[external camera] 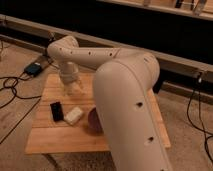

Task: Move the arm in a circular motion

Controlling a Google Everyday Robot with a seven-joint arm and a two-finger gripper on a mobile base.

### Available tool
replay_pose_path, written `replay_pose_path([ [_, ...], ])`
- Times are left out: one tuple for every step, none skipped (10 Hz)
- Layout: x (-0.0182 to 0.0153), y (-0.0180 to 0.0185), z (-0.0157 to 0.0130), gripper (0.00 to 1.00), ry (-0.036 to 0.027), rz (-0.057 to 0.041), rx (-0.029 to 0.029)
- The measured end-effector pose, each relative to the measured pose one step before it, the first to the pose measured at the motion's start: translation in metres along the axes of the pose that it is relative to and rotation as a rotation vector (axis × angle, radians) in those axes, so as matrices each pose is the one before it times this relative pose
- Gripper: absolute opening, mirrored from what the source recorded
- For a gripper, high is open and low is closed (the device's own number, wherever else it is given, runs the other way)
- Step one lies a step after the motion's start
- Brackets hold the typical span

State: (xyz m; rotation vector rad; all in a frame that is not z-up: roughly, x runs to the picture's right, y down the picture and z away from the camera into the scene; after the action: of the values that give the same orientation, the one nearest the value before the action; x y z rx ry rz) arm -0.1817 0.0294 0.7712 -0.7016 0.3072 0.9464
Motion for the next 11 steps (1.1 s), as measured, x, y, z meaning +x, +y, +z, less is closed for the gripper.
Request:
replay_pose_path([
  [0.01734, 0.01070, -0.00126, 0.65, -0.00560, -0.02070, -0.00582],
  [0.02367, 0.00733, -0.00004, 0.65, -0.00589, -0.00558, -0.00783],
  [0.02295, 0.00196, -0.00035, 0.65, -0.00448, 0.01124, -0.00783],
  [0.02401, -0.00058, -0.00144, 0.65, -0.00719, 0.02248, -0.00817],
  [0.02393, -0.00572, -0.00257, 0.65, -0.00944, 0.03482, -0.00606],
  [0.01655, -0.01364, -0.00289, 0.65, -0.00651, 0.04254, 0.00430],
  [0.01124, -0.01413, -0.00270, 0.65, -0.00592, 0.03932, 0.00693],
  [0.01156, -0.02268, -0.00421, 0.65, -0.00761, 0.05629, 0.01469],
  [0.00719, -0.03017, -0.00550, 0.65, -0.01035, 0.06611, 0.02366],
  [-0.00079, -0.02430, -0.00376, 0.65, -0.00736, 0.04923, 0.01879],
  [-0.00481, -0.01983, -0.00241, 0.65, -0.00534, 0.03923, 0.01064],
])
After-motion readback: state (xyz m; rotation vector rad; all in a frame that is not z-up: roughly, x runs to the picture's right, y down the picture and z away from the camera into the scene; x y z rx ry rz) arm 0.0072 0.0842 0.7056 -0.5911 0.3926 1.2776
